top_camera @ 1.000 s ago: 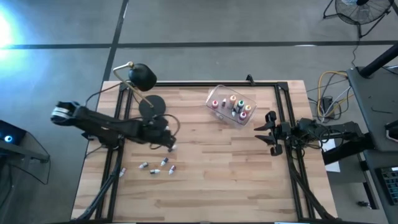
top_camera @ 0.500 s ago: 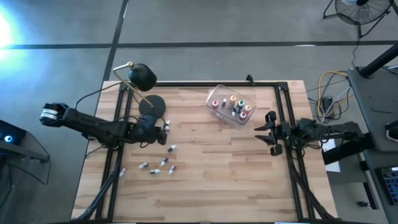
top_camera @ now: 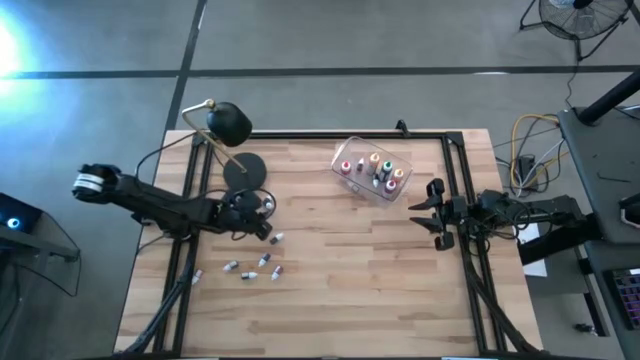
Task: Pick & Place food coloring
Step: Put the small purple food coloring bottle into the transparent bin
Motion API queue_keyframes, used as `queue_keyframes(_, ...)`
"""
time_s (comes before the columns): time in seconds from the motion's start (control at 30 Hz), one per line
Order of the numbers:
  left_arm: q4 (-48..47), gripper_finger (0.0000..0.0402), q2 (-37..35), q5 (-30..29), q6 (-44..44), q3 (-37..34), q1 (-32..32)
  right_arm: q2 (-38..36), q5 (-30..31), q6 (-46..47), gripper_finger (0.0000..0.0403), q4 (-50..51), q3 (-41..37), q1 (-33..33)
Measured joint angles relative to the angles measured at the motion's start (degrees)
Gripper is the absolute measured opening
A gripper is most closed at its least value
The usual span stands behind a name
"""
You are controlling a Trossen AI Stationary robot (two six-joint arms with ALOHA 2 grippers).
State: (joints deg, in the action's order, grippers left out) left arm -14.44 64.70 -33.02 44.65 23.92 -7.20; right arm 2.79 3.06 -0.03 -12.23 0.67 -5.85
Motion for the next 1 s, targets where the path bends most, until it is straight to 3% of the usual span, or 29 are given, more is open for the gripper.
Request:
queue_keyframes(0.33,8.3,0.0135,6.8,-0.9,-3.9,-0.5,4.0,0.0,0.0,0.0,0.0123,0.0,0.0,0.0)
queue_keyframes(0.47,8.9,0.0130,8.5,4.1,-3.6,-0.5,5.7,0.0,0.0,0.0,0.0123,0.0,0.0,0.0)
queue_keyframes(0.77,11.4,0.0042,9.0,3.8,-3.9,-0.5,6.5,0.0,0.0,0.0,0.0123,0.0,0.0,0.0)
queue_keyframes(1.0,16.1,0.0003,9.2,6.9,-2.8,-0.1,10.3,0.0,0.0,0.0,0.0123,0.0,0.0,0.0)
